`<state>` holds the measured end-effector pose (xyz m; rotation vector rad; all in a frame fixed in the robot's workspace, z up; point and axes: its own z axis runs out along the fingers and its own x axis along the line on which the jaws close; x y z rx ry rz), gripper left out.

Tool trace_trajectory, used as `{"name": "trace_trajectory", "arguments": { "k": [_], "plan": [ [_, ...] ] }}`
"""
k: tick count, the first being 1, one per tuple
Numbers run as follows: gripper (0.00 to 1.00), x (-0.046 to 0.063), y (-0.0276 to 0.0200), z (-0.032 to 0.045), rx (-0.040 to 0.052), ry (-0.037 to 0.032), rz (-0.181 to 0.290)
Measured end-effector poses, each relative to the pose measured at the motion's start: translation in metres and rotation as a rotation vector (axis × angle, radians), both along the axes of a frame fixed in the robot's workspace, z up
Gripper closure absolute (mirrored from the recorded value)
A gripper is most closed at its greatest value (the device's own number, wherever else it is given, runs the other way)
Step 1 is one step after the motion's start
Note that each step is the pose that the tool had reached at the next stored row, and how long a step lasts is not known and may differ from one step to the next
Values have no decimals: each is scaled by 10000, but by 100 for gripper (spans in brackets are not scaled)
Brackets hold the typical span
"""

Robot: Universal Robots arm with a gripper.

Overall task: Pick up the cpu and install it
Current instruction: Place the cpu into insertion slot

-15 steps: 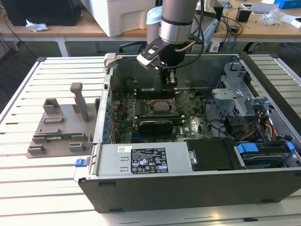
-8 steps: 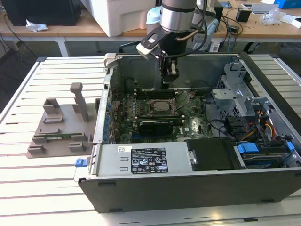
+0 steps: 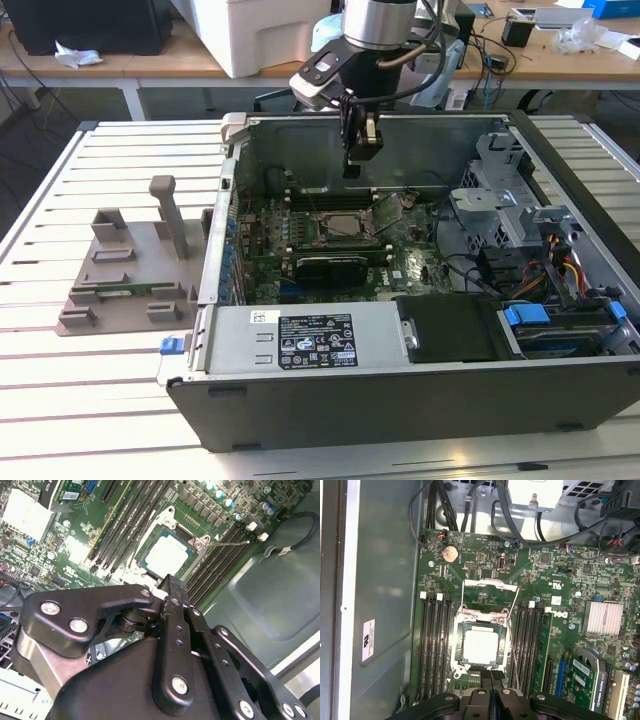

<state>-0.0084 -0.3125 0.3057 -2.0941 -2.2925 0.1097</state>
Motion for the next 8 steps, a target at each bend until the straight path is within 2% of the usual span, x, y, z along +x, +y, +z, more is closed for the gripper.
{"name": "trace_trajectory", "arguments": {
  "k": [8],
  "plan": [
    [89,0,0,2,-2,2,0]
  ]
}}
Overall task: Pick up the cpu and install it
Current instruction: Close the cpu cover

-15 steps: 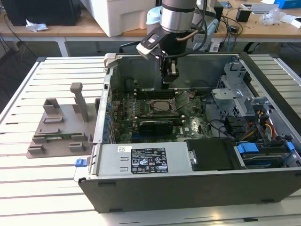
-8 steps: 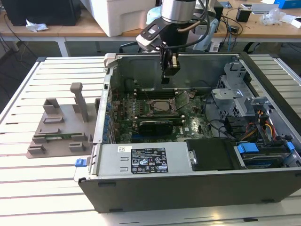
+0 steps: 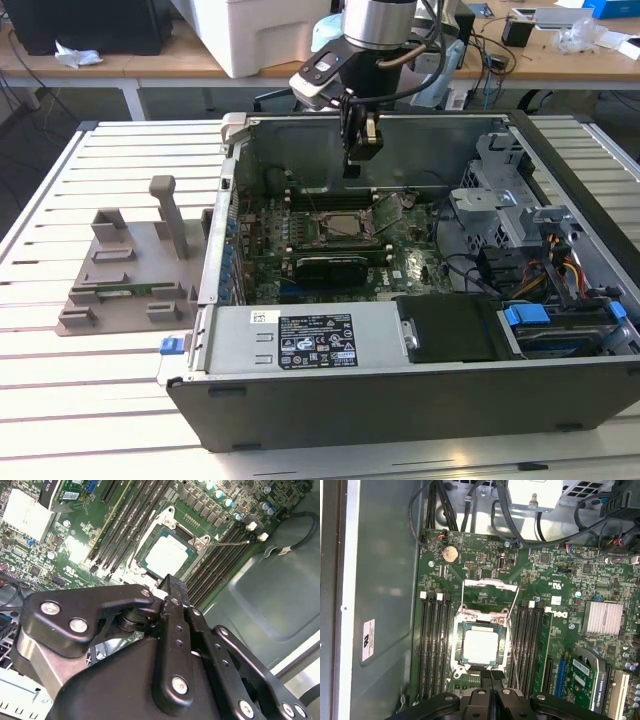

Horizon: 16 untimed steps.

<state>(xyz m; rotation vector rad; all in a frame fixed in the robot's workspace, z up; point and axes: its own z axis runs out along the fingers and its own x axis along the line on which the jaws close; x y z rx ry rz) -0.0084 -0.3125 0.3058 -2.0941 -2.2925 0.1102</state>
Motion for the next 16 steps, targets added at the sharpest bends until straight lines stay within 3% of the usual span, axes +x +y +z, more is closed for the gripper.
{"name": "trace_trajectory", "arguments": {
  "k": [10,16],
  "plan": [
    [89,171,0,0,-1,0,0],
    [89,369,6,0,-2,7,0]
  ]
}}
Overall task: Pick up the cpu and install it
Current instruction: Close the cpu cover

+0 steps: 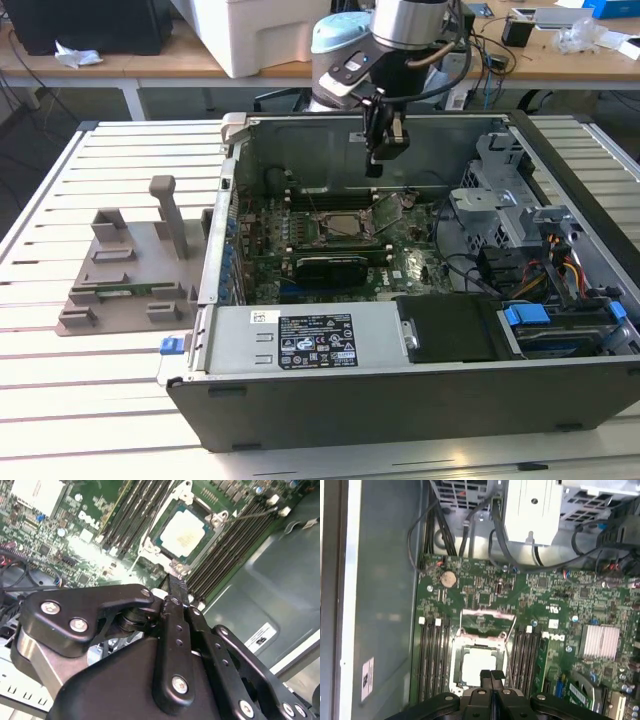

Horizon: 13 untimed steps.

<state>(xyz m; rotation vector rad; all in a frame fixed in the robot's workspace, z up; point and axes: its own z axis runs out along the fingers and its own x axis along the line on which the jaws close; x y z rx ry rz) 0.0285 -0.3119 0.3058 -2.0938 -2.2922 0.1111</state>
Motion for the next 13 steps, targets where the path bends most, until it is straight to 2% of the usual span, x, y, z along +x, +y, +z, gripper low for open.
{"name": "trace_trajectory", "arguments": {
  "k": [4,10,13],
  "plan": [
    [89,196,10,0,-2,6,1],
    [89,313,16,-1,-2,6,-2],
    [89,431,25,-2,-4,9,-1]
  ]
}}
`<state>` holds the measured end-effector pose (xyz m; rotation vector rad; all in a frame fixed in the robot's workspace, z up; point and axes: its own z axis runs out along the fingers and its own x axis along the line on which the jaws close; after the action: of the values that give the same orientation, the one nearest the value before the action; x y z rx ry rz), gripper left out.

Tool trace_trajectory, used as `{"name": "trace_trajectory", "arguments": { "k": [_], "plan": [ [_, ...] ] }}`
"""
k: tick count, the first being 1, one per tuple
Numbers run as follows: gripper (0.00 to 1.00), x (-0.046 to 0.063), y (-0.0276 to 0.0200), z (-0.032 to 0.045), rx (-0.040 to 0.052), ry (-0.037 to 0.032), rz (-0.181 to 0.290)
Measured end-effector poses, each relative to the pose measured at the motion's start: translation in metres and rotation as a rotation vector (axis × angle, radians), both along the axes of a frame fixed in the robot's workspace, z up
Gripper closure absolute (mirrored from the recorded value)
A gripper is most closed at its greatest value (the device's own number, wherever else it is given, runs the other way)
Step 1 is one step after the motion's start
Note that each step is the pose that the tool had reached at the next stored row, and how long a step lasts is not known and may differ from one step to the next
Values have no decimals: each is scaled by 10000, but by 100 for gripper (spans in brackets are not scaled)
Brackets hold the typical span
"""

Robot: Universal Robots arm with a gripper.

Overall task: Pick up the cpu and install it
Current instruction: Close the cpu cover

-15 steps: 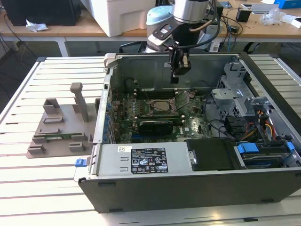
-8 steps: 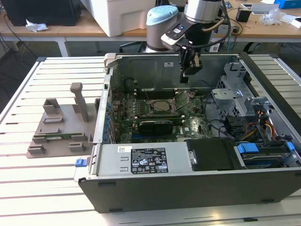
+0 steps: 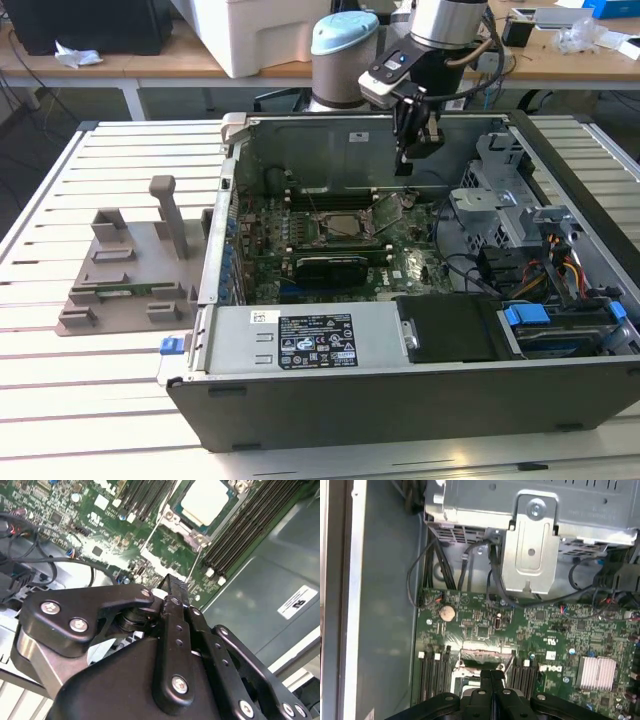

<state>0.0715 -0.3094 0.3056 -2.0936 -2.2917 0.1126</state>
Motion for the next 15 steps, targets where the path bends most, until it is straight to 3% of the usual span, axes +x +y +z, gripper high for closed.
{"name": "trace_trajectory", "arguments": {
  "k": [3,15],
  "plan": [
    [89,122,8,-3,0,2,1],
    [89,398,25,-18,-5,7,1]
  ]
}}
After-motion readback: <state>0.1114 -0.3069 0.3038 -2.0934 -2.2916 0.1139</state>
